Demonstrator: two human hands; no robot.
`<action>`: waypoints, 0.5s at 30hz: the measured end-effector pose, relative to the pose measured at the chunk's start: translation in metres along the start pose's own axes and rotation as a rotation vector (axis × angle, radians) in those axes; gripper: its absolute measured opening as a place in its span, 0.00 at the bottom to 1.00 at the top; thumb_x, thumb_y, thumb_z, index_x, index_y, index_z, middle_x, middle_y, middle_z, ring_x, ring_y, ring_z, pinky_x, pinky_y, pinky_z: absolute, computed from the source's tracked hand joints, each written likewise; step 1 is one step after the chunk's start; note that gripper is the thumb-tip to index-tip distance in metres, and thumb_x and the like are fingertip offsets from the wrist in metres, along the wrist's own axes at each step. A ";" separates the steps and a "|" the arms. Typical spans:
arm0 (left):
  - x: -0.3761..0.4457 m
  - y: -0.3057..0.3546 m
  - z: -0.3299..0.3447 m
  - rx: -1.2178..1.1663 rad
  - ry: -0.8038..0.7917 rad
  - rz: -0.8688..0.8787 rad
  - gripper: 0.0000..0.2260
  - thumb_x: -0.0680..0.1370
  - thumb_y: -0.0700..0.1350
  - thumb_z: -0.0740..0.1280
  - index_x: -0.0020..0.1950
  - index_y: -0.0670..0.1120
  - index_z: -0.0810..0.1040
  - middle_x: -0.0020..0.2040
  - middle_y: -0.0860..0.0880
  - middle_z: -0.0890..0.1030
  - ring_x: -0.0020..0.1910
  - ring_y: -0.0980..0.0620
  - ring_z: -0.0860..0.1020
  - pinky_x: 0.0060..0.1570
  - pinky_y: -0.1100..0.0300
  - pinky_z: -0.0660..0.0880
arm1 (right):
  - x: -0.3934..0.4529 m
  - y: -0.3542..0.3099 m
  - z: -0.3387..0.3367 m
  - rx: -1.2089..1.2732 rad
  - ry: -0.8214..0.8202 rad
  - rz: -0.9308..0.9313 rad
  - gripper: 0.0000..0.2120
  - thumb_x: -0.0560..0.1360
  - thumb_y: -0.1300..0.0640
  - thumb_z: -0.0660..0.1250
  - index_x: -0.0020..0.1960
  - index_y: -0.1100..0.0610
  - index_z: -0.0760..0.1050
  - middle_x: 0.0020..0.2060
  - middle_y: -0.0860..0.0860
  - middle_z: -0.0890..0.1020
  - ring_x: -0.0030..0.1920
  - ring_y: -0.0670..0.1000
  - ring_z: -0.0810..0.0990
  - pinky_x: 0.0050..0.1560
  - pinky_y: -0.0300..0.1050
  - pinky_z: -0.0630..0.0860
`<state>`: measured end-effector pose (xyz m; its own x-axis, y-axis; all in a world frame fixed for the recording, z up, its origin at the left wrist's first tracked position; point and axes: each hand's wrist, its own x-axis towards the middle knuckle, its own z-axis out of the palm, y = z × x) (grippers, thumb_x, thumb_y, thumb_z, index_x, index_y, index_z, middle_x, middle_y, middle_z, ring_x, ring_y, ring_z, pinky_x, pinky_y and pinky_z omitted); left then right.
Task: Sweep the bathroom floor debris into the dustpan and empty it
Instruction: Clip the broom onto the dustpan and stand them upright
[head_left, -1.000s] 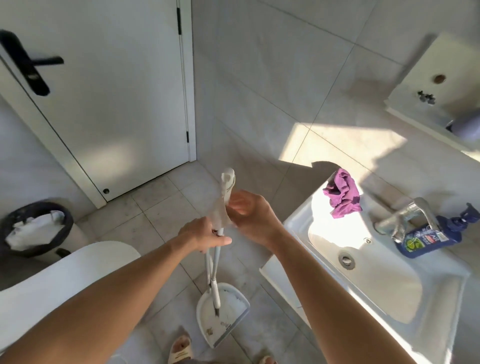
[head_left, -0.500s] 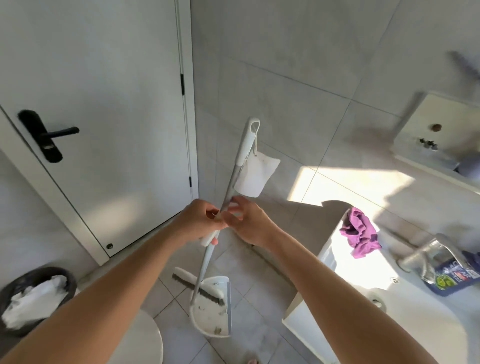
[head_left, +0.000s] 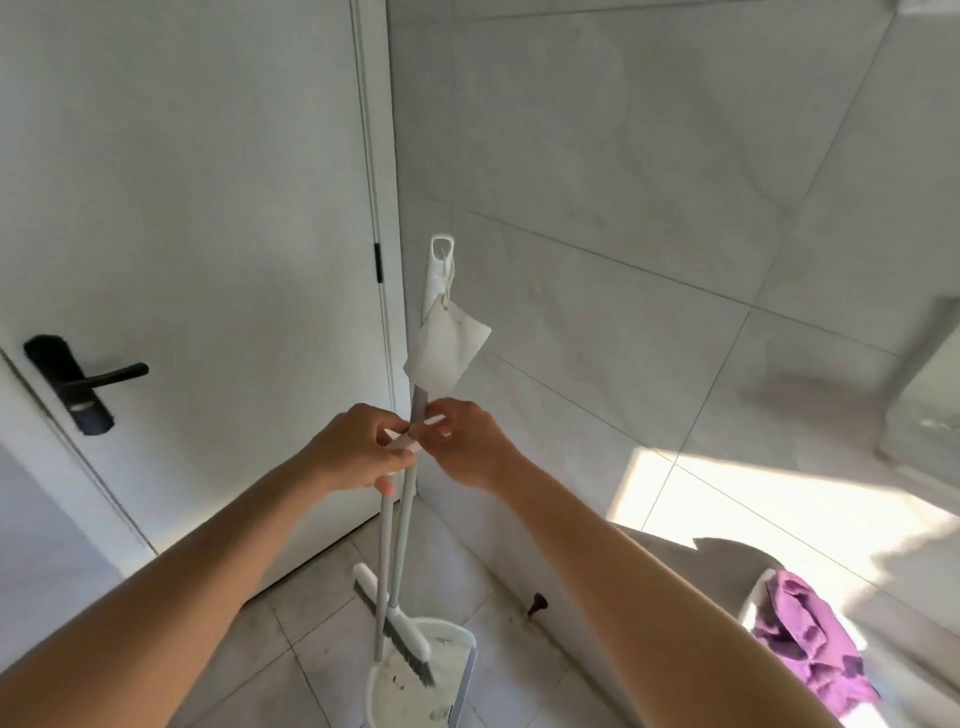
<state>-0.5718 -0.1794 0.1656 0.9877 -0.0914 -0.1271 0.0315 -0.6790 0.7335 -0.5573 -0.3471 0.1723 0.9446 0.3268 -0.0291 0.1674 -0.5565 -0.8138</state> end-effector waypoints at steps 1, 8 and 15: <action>0.010 0.002 -0.001 -0.010 0.011 -0.011 0.07 0.75 0.49 0.72 0.52 0.51 0.80 0.39 0.47 0.85 0.32 0.49 0.85 0.35 0.58 0.76 | 0.012 0.002 -0.003 0.000 -0.003 -0.001 0.15 0.80 0.48 0.63 0.63 0.52 0.76 0.57 0.51 0.83 0.52 0.51 0.82 0.45 0.41 0.76; 0.085 -0.006 -0.015 -0.026 0.053 -0.065 0.17 0.73 0.65 0.68 0.50 0.53 0.81 0.38 0.50 0.85 0.30 0.48 0.84 0.29 0.63 0.74 | 0.093 0.011 -0.008 -0.028 -0.034 -0.003 0.12 0.80 0.47 0.62 0.47 0.53 0.81 0.38 0.49 0.81 0.33 0.46 0.76 0.29 0.35 0.69; 0.181 -0.055 -0.042 -0.003 -0.018 -0.037 0.19 0.73 0.66 0.65 0.54 0.54 0.78 0.40 0.51 0.84 0.29 0.48 0.84 0.33 0.61 0.76 | 0.181 0.005 0.004 -0.033 -0.023 -0.036 0.18 0.75 0.46 0.68 0.63 0.49 0.73 0.49 0.49 0.84 0.44 0.44 0.81 0.39 0.35 0.74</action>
<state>-0.3883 -0.1285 0.1304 0.9828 -0.0795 -0.1666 0.0688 -0.6797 0.7302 -0.3866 -0.2877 0.1605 0.9314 0.3638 -0.0138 0.2106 -0.5692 -0.7948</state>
